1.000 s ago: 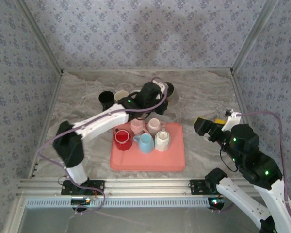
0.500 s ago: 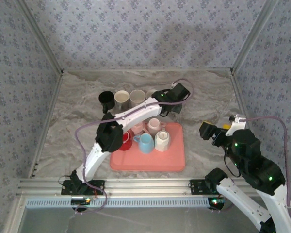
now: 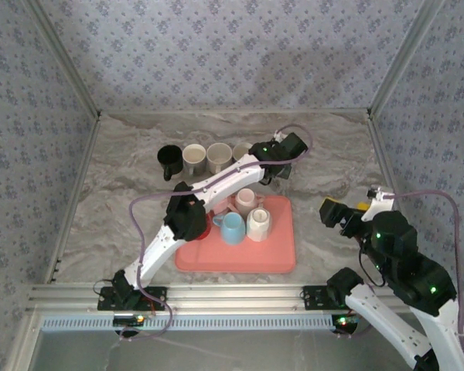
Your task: Turn the mug right side up
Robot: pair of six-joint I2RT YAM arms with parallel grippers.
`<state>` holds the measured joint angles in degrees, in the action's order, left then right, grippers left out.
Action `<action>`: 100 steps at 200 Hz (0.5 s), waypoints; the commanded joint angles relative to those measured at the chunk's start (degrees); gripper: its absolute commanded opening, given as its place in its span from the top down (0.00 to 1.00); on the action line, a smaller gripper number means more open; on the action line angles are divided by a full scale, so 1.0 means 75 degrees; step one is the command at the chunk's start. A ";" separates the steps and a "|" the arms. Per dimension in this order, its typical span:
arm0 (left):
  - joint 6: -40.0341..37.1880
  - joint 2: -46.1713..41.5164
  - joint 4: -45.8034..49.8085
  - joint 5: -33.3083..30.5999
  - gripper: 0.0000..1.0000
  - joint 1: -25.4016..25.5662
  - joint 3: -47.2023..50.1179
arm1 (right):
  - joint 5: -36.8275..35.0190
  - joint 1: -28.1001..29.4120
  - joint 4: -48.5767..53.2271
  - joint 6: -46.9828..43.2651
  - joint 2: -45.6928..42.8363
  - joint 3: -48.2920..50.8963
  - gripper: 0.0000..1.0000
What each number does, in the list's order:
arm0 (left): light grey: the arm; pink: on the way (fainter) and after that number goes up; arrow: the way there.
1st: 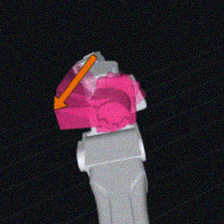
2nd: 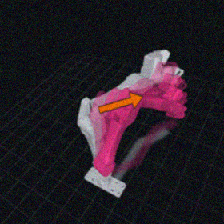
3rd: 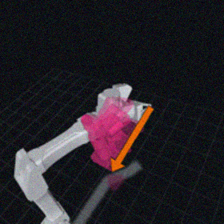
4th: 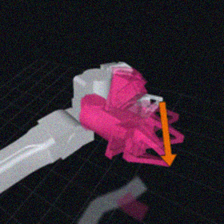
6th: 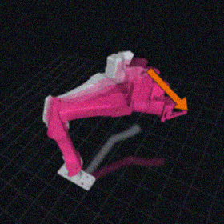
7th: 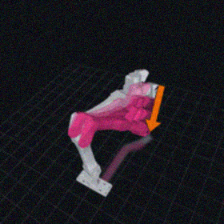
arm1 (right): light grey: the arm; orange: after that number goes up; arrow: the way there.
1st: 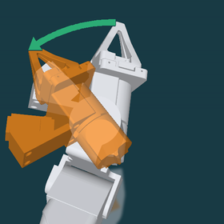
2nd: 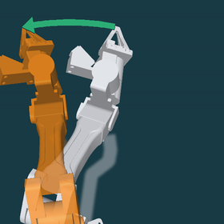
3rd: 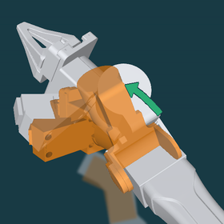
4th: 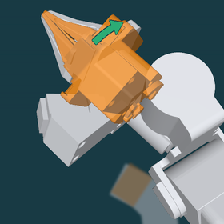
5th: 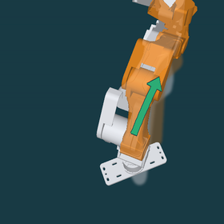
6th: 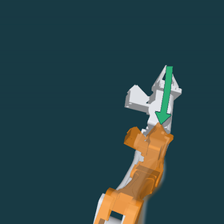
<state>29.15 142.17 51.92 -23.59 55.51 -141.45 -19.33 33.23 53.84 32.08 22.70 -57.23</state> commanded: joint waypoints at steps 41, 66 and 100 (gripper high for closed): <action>0.0404 0.0016 -0.0278 0.0033 1.00 -0.0134 -0.0304 | -0.0071 -0.0041 0.0204 0.0163 -0.0178 0.0124 0.00; 0.0545 0.0075 -0.0345 0.0325 1.00 -0.0216 -0.0184 | -0.0050 -0.0037 0.0193 0.0190 -0.0220 0.0203 0.00; 0.0611 0.0163 -0.0385 0.0372 1.00 -0.0263 -0.0101 | 0.0011 -0.0030 0.0186 0.0190 -0.0284 0.0273 0.00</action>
<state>32.64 143.50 52.27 -20.12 53.95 -141.45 -19.27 33.23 54.74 32.58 21.52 -55.57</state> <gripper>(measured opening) 0.150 0.999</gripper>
